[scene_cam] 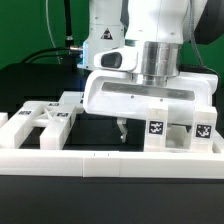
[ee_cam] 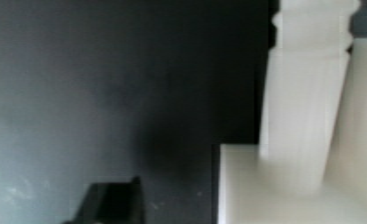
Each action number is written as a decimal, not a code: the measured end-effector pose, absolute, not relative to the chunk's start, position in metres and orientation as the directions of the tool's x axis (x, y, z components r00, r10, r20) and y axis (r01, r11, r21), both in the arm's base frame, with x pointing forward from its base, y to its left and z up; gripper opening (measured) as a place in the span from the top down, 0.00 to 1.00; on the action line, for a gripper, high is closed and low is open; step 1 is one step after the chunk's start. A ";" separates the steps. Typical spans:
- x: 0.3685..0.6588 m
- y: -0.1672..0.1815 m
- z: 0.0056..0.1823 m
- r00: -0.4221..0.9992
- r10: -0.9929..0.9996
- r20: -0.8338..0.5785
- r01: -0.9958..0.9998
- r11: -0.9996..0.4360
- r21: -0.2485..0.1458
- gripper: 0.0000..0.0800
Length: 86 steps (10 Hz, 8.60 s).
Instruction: Assemble chair
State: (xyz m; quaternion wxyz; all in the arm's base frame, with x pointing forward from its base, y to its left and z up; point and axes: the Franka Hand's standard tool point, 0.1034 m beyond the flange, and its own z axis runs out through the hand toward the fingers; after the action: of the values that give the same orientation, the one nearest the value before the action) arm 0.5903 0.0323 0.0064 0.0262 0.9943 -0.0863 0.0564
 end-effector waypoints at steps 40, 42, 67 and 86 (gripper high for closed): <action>0.516 -0.069 0.064 0.446 0.013 -0.895 -0.079 -0.995 -0.054 0.19; 0.515 -0.077 0.073 0.441 0.014 -0.897 -0.083 -0.995 -0.056 0.19; 0.582 -0.106 0.045 0.997 -0.068 0.032 -0.068 -0.998 -0.010 0.19; 0.573 -0.117 0.038 0.998 -0.067 0.000 -0.067 -0.998 -0.013 0.64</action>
Offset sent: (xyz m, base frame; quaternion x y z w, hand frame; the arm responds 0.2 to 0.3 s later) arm -0.0031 -0.0052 -0.0004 0.0043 -0.0024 -0.0095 0.9999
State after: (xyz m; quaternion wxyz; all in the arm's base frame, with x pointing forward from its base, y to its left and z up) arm 0.5728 -0.1174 0.0381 -0.0064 0.9994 -0.0334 0.0005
